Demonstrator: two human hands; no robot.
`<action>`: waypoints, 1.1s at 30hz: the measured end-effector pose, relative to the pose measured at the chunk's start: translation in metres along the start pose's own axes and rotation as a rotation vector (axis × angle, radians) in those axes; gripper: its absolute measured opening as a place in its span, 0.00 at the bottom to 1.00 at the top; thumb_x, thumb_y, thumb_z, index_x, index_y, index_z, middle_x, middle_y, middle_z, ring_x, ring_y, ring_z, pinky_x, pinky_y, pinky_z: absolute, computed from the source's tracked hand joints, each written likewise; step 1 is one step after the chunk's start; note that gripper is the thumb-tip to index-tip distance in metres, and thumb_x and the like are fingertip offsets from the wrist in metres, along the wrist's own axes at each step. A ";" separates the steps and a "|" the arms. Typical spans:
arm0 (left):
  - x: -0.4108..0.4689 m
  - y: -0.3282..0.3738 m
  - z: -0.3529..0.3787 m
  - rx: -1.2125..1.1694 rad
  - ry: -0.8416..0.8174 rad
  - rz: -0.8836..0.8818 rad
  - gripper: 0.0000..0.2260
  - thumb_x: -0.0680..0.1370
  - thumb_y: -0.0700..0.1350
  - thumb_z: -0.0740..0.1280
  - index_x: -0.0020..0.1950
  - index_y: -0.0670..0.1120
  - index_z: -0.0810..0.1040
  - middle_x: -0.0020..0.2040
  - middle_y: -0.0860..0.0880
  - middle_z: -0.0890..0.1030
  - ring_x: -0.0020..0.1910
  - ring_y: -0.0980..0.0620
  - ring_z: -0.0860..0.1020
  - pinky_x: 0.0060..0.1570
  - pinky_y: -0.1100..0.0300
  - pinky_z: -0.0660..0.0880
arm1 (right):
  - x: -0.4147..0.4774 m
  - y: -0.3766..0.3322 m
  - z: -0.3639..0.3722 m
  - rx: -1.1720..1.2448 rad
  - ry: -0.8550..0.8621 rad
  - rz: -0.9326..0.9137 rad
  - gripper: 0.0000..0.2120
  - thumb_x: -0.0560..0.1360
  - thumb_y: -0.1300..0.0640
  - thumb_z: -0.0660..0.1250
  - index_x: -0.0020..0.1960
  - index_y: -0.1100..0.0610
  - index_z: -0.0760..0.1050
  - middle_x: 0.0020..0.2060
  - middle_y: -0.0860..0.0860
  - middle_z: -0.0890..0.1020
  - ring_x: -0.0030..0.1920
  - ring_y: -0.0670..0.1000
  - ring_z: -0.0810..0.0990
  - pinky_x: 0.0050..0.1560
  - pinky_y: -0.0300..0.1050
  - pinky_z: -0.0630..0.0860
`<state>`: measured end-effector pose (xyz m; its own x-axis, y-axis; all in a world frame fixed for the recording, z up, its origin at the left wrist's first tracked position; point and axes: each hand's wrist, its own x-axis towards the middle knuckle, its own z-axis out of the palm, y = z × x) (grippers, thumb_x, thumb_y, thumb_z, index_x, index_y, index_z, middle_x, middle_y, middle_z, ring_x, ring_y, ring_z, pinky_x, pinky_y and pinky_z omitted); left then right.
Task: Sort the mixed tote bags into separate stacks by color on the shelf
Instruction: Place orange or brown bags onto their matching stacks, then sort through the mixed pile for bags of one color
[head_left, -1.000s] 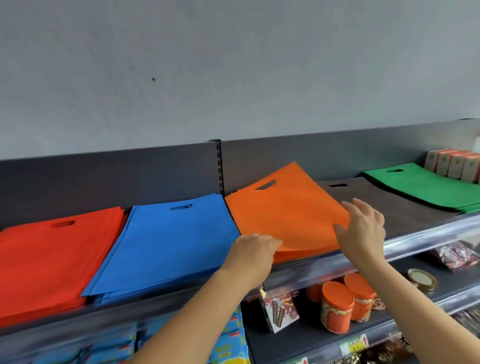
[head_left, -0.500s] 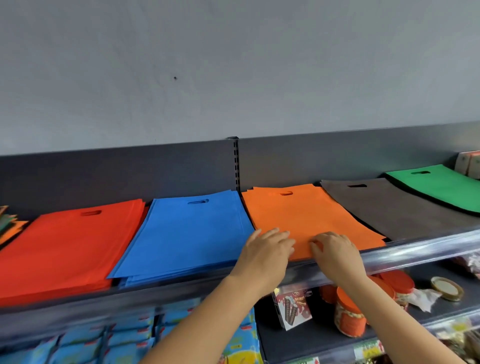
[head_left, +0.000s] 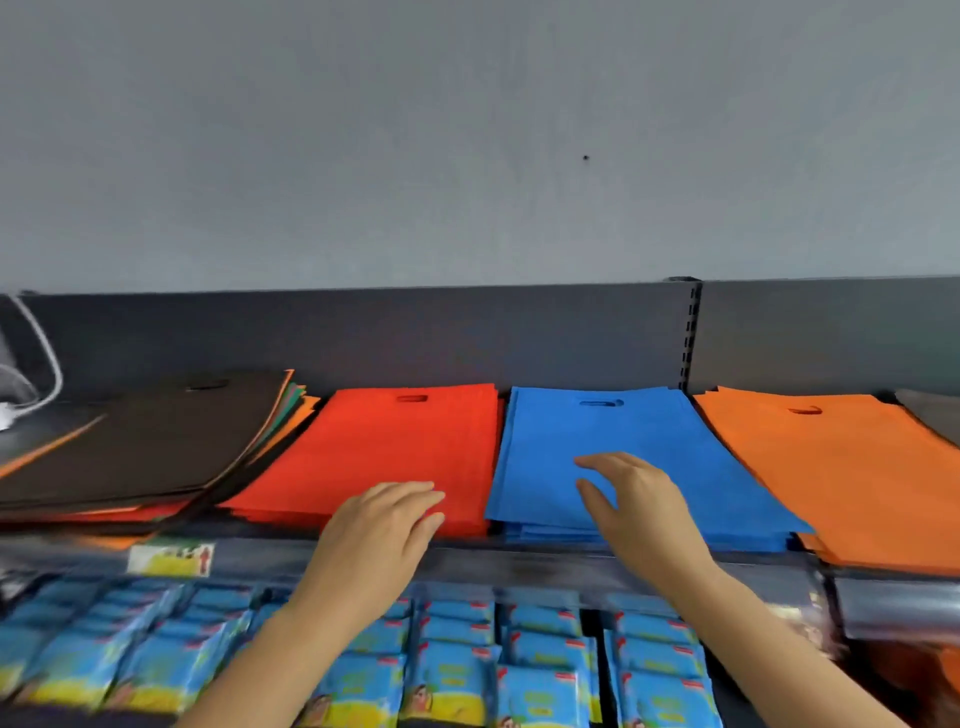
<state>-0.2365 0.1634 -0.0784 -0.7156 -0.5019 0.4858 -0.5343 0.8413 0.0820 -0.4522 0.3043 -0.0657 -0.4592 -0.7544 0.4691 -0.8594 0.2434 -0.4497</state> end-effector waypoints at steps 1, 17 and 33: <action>-0.007 -0.019 -0.005 0.016 0.008 -0.029 0.18 0.76 0.55 0.55 0.52 0.51 0.83 0.52 0.55 0.83 0.49 0.54 0.81 0.47 0.58 0.78 | 0.003 -0.013 0.011 0.004 -0.018 -0.017 0.16 0.80 0.52 0.59 0.67 0.52 0.71 0.65 0.47 0.74 0.65 0.49 0.71 0.60 0.43 0.69; -0.076 -0.340 -0.094 0.098 0.007 -0.353 0.18 0.80 0.55 0.59 0.66 0.49 0.75 0.64 0.51 0.77 0.65 0.52 0.73 0.62 0.57 0.68 | 0.086 -0.296 0.216 0.092 -0.305 -0.308 0.21 0.77 0.47 0.64 0.68 0.52 0.71 0.67 0.49 0.73 0.67 0.49 0.70 0.65 0.41 0.65; -0.059 -0.387 -0.110 -0.033 -0.393 -0.335 0.13 0.82 0.54 0.55 0.50 0.53 0.78 0.44 0.57 0.78 0.48 0.54 0.74 0.46 0.60 0.67 | 0.123 -0.317 0.234 -0.069 -0.433 -0.135 0.14 0.77 0.47 0.62 0.36 0.51 0.75 0.33 0.47 0.75 0.43 0.53 0.75 0.42 0.44 0.67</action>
<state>0.0620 -0.1109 -0.0426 -0.6263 -0.7768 0.0652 -0.7529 0.6245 0.2077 -0.1838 -0.0078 -0.0433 -0.2184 -0.9639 0.1521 -0.9246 0.1545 -0.3483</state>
